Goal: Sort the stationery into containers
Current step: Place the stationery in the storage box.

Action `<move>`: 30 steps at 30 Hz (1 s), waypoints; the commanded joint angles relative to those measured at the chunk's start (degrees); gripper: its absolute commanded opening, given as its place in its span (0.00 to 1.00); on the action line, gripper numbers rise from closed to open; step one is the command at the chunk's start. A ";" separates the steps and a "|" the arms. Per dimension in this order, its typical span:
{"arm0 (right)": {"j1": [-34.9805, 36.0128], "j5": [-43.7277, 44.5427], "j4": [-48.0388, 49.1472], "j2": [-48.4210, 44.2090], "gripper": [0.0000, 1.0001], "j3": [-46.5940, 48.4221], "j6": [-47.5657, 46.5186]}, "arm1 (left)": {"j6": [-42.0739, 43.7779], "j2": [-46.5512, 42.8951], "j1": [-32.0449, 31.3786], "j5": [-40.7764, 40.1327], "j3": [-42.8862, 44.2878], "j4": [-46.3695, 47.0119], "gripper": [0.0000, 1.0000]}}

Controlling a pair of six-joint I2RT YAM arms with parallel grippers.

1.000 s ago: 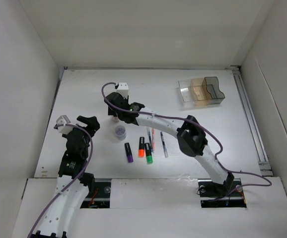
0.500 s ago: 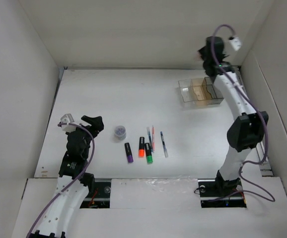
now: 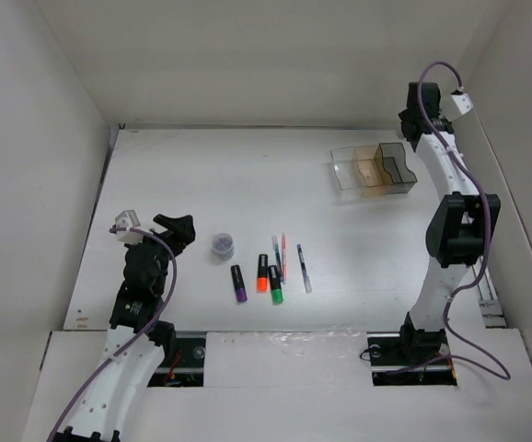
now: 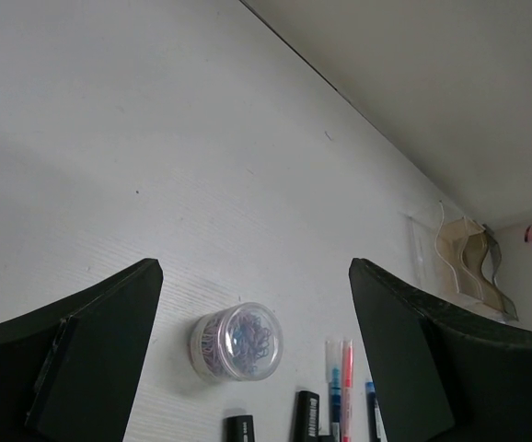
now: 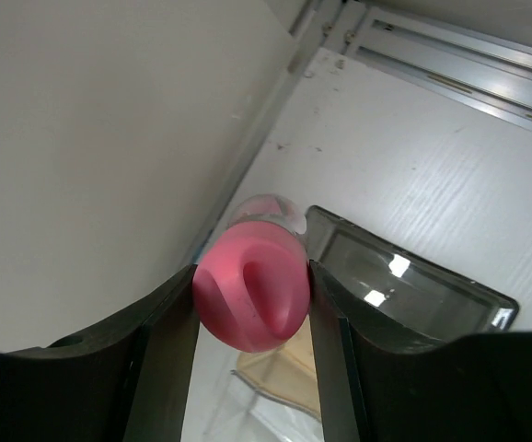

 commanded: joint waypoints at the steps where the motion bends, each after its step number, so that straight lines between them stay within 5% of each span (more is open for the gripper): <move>1: -0.40 -0.76 2.59 -3.01 0.34 -1.96 0.85 | 0.90 -0.57 -0.33 0.80 -0.22 2.69 0.81; 14: -0.40 -2.07 4.18 -0.38 0.33 -8.56 1.47 | 0.90 -0.57 -0.33 1.32 -0.22 2.69 0.81; 30: -0.93 -6.64 -4.68 10.51 0.37 6.54 0.94 | 0.90 -0.57 -0.33 0.80 -0.22 2.16 0.81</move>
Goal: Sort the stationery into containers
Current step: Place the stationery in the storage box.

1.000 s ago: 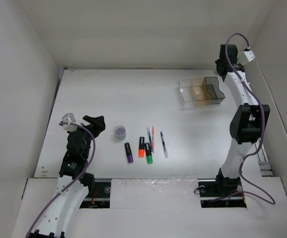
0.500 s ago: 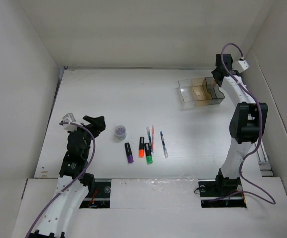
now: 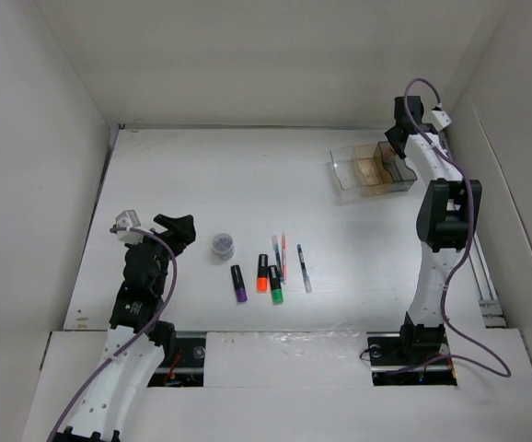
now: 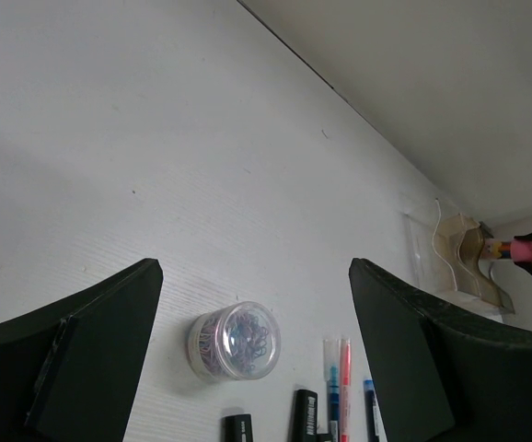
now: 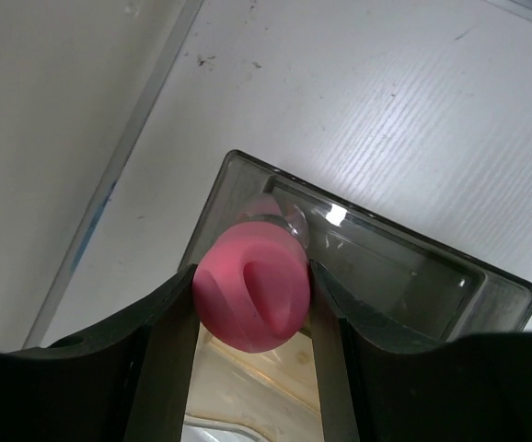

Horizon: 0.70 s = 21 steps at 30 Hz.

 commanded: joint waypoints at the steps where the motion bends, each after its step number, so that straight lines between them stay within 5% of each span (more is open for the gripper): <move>1: -0.06 -2.45 -1.83 0.79 0.37 6.58 -0.11 | 0.86 -0.57 -0.33 0.23 -0.20 1.94 0.81; 4: -0.06 -2.45 -4.11 1.50 0.44 8.95 -0.11 | 0.86 -0.57 -0.33 0.23 -0.20 1.94 0.81; 10: -0.06 -3.59 -3.60 -0.16 0.84 9.57 -0.63 | 0.86 -0.04 -0.33 0.75 -0.73 3.08 0.81; 21: -0.06 -4.21 -1.75 -2.45 0.87 10.45 -1.86 | 0.86 0.49 -0.33 1.28 -1.26 4.75 0.81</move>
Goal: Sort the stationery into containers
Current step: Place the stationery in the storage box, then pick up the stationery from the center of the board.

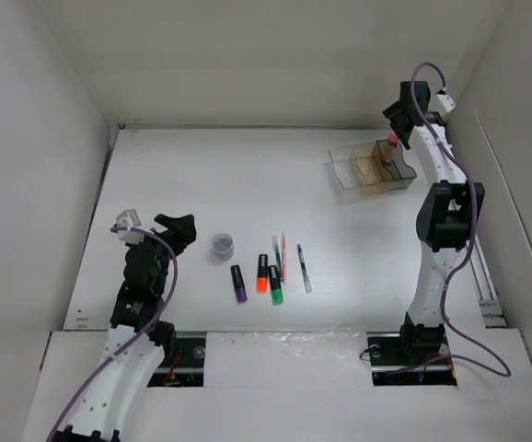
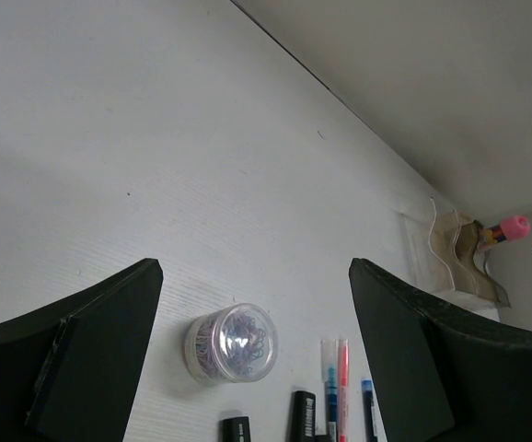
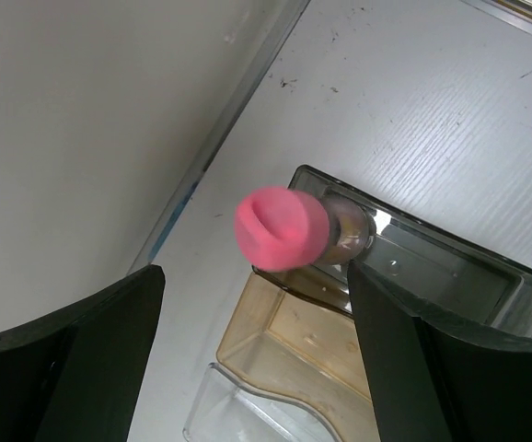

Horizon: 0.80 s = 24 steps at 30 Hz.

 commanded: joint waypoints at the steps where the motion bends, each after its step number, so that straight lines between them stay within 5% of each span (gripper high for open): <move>1: -0.06 -0.21 2.10 -3.43 0.87 0.12 -1.16 | 0.81 0.25 -0.33 1.00 -0.80 3.42 0.81; 19: 8.81 2.08 7.72 -20.83 0.75 -13.15 -4.15 | 0.81 2.45 -0.33 1.52 -1.33 5.62 0.81; 21: 11.26 -1.42 8.77 -22.50 0.59 -16.56 -4.85 | 0.81 2.97 -0.33 1.52 -1.33 5.62 0.81; 22: 12.41 -3.26 9.56 -24.51 0.45 -18.24 -5.56 | 0.81 2.97 -0.33 1.52 -1.33 5.62 0.81; 23: 13.82 -5.63 10.53 -25.57 0.20 -20.08 -5.56 | 0.81 2.97 -0.33 1.00 -1.33 5.62 0.81; 24: 15.48 -9.05 11.67 -26.63 0.12 -22.10 -5.56 | 0.81 2.97 -0.33 1.00 -1.33 5.62 0.81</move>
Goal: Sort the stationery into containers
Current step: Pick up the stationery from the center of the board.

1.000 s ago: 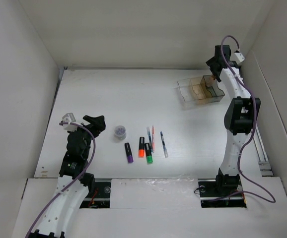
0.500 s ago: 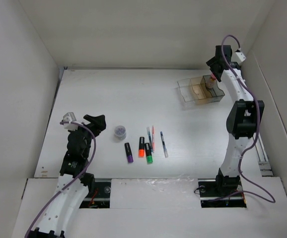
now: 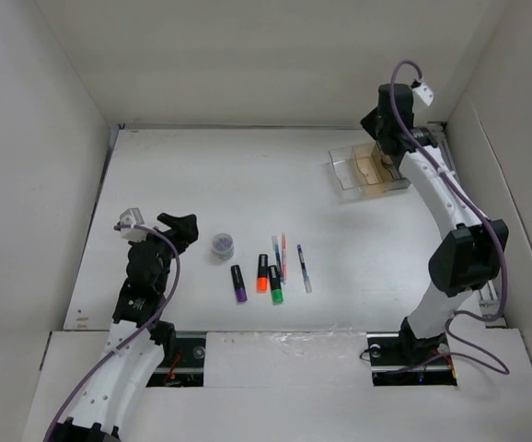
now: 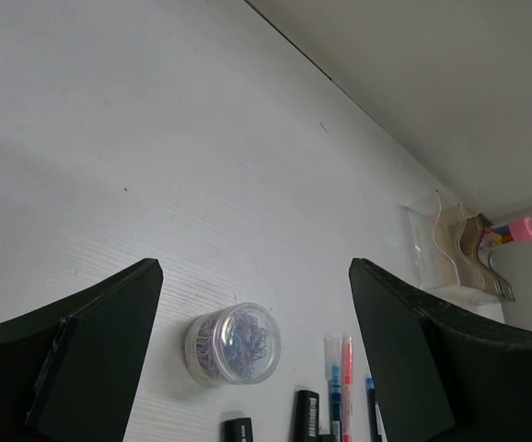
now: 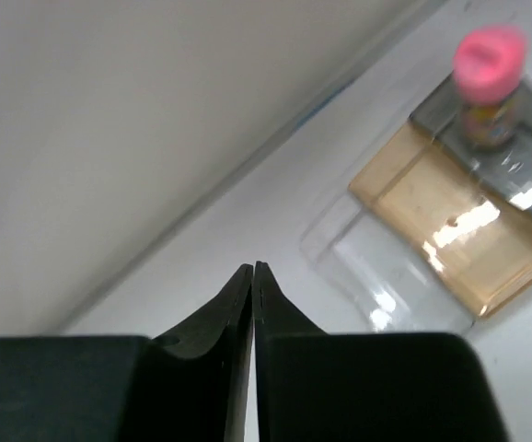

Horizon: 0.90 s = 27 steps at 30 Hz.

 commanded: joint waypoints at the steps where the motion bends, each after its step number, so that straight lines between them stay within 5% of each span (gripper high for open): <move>1: 7.44 -8.57 6.29 -4.29 0.07 -8.02 -1.91 | 0.77 0.11 -0.33 0.06 -0.45 2.75 0.81; 2: 9.39 -10.33 7.27 -4.83 0.00 -9.81 -2.61 | 0.77 0.63 -0.33 -0.55 -0.45 2.75 0.79; 7: 26.41 -16.06 14.65 -7.47 0.03 -19.13 -6.66 | 0.77 0.64 -0.33 -2.66 0.08 0.83 0.74; 8: 28.90 -16.67 14.67 -8.00 0.13 -21.23 -7.71 | 0.25 0.64 -0.33 -2.67 0.08 0.82 0.74; 9: 31.18 -16.15 14.67 -8.00 0.36 -22.03 -9.20 | 0.24 0.64 -0.33 -3.54 0.60 0.04 0.74; 11: 36.62 -15.09 15.28 -7.30 0.58 -23.96 -10.69 | -0.28 0.64 -0.33 -4.60 0.60 -0.67 0.74; 12: 38.22 -15.09 15.28 -6.78 0.58 -24.50 -10.70 | -0.28 0.64 -0.33 -5.30 0.60 -0.67 0.74; 16: 44.20 -12.64 15.98 -2.12 0.85 -23.89 -10.18 | -0.28 0.64 -0.33 -7.15 0.60 -1.98 0.74; 27: 50.28 0.29 7.99 15.98 0.95 -10.09 -8.24 | -6.52 -2.70 -0.33 -1.62 7.37 -13.50 0.74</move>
